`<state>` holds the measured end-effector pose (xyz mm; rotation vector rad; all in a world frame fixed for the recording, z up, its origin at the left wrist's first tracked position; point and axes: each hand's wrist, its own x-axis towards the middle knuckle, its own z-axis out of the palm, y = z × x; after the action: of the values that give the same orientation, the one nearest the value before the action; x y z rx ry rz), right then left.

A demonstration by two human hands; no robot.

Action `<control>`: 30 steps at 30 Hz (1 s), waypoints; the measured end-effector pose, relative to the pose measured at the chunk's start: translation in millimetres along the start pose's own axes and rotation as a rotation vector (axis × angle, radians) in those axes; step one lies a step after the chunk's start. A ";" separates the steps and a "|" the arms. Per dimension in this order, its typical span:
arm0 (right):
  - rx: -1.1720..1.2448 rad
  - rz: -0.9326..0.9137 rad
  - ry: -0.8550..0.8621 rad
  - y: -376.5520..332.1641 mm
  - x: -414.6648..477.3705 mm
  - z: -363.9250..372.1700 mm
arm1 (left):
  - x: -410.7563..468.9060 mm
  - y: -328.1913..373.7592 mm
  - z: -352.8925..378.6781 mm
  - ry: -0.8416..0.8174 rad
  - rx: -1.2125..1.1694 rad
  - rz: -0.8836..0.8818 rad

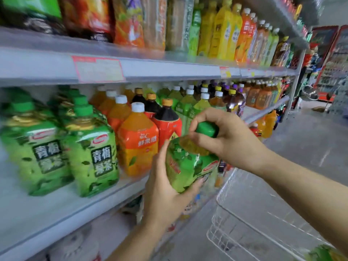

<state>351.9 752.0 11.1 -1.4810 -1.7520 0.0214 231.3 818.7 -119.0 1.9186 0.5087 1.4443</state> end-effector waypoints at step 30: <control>-0.106 -0.260 -0.150 -25.0 85.5 180.4 | 7.2 -35.1 -213.5 0.419 0.268 -0.092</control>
<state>229.1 900.1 -47.8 -1.3434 -2.0847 -0.0979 34.4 907.5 -105.0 1.7580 1.0143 1.7985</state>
